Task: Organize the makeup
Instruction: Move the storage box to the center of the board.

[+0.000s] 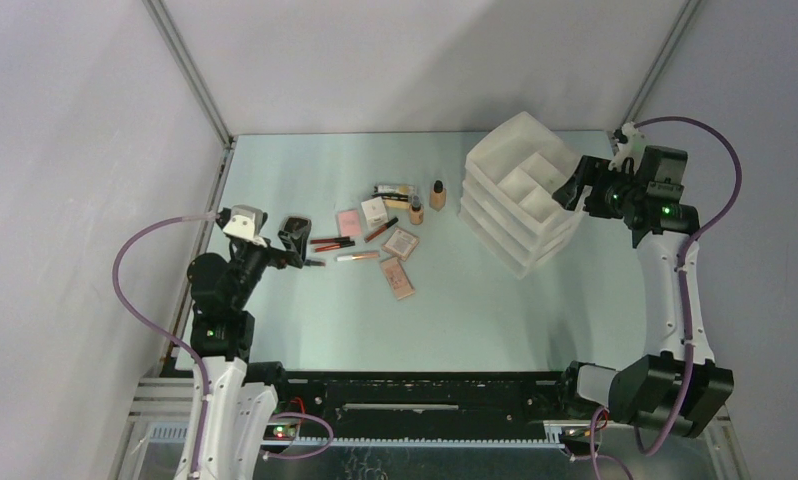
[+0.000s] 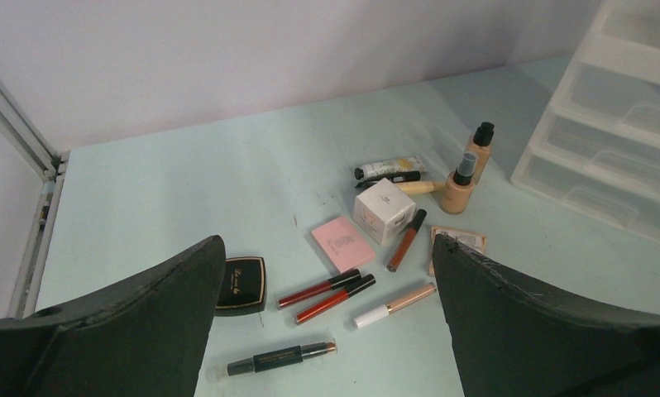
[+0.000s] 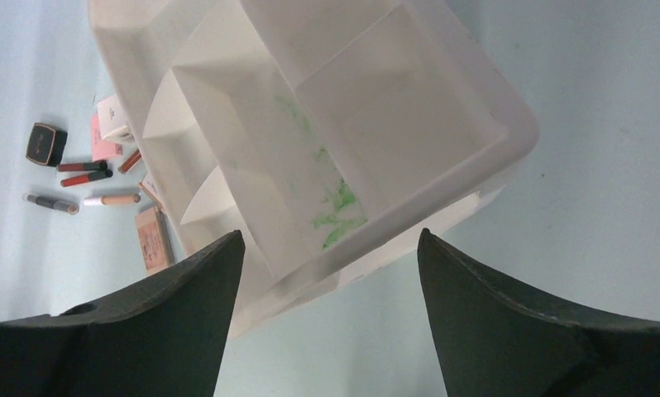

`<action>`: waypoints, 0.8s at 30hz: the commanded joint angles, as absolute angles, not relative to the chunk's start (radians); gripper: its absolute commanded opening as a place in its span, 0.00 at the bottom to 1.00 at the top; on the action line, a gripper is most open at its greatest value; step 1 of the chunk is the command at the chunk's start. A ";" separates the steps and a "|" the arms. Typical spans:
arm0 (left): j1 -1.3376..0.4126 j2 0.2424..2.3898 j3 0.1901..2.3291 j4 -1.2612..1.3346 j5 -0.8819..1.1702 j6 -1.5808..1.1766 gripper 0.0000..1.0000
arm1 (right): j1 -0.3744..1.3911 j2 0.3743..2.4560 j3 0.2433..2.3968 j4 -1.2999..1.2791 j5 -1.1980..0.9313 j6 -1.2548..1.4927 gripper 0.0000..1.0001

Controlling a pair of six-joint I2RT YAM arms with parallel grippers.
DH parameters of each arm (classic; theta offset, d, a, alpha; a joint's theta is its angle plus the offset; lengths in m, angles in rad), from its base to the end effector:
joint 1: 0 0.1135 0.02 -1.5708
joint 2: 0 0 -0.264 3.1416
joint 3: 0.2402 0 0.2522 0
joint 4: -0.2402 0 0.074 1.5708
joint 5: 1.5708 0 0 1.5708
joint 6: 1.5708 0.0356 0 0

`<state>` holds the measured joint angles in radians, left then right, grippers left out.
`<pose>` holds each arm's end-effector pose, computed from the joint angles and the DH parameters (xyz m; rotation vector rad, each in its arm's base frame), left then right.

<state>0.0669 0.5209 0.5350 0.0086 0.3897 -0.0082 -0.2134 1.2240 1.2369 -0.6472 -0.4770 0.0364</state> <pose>0.1426 -0.0040 0.3108 0.2504 1.5351 -0.2550 0.2571 -0.0390 0.3623 0.0055 2.1548 0.4223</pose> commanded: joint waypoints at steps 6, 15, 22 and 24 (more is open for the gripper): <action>0.075 0.539 0.574 0.015 0.408 0.028 1.00 | -0.171 1.152 1.191 -0.562 -0.277 0.178 0.74; 0.074 0.541 0.572 0.016 0.410 0.028 1.00 | -0.136 1.186 1.166 -0.549 -0.175 0.228 0.66; 0.075 0.538 0.574 0.015 0.413 0.030 1.00 | -0.172 1.148 1.162 -0.541 -0.130 0.191 0.51; 0.074 0.539 0.573 0.015 0.417 0.029 1.00 | -0.203 1.134 1.161 -0.532 -0.133 0.176 0.48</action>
<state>0.0669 0.5388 0.5354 -0.0029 0.3973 0.0086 -0.1501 1.1717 1.1698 -0.5579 -0.2008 0.2115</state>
